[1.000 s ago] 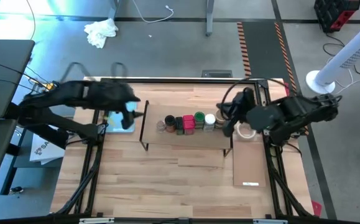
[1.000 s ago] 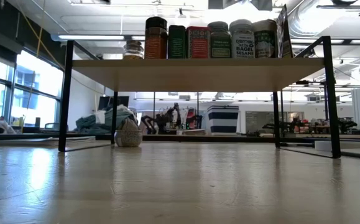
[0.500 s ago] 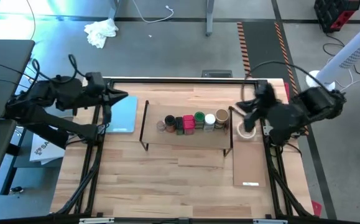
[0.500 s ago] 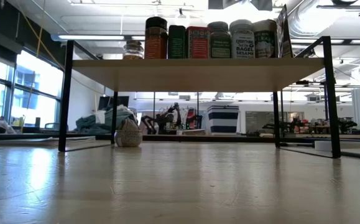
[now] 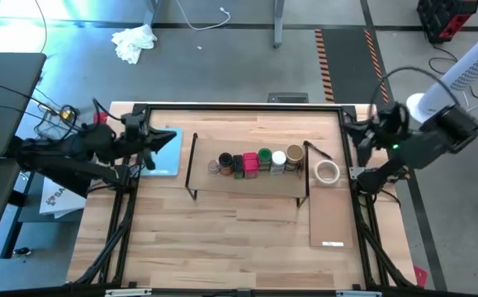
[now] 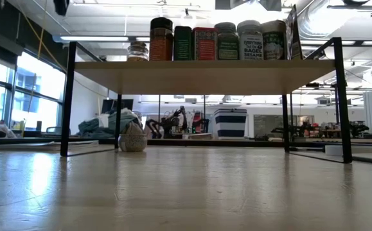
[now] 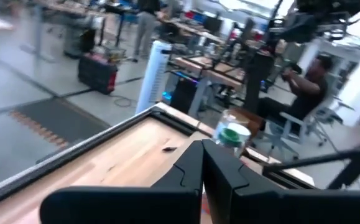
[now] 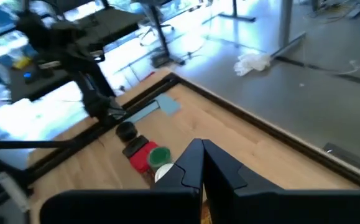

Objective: Shelf spices
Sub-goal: Return to Home Position

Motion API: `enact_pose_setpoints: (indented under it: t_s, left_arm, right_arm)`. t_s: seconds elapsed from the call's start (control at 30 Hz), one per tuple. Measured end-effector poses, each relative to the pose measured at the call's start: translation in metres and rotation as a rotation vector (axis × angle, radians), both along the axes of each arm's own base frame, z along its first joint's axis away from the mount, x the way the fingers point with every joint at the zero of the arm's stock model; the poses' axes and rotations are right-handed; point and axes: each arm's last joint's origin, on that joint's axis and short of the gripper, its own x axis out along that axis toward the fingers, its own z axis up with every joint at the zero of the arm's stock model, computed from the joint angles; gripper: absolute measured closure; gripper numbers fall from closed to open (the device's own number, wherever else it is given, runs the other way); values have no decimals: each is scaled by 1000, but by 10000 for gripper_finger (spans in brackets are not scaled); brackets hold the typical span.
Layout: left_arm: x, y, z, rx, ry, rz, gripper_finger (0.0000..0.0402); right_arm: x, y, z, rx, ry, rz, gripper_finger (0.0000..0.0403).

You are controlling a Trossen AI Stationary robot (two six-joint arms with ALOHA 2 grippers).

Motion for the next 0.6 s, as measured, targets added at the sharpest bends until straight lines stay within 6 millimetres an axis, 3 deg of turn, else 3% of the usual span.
enact_pose_setpoints:
  t_s: [0.17, 0.37, 0.6]
  left_arm:
    - [0, 2, -6, -57, 5, 92, 401]
    - [-3, 7, -6, -44, -4, 272, 401]
    - [-5, 9, -10, -12, 51, 366, 401]
  right_arm:
    - [-18, -5, -25, 153, -126, 114, 403]
    - [-8, 9, -104, 197, -254, 271, 403]
    - [-28, -16, -175, 275, -391, 184, 403]
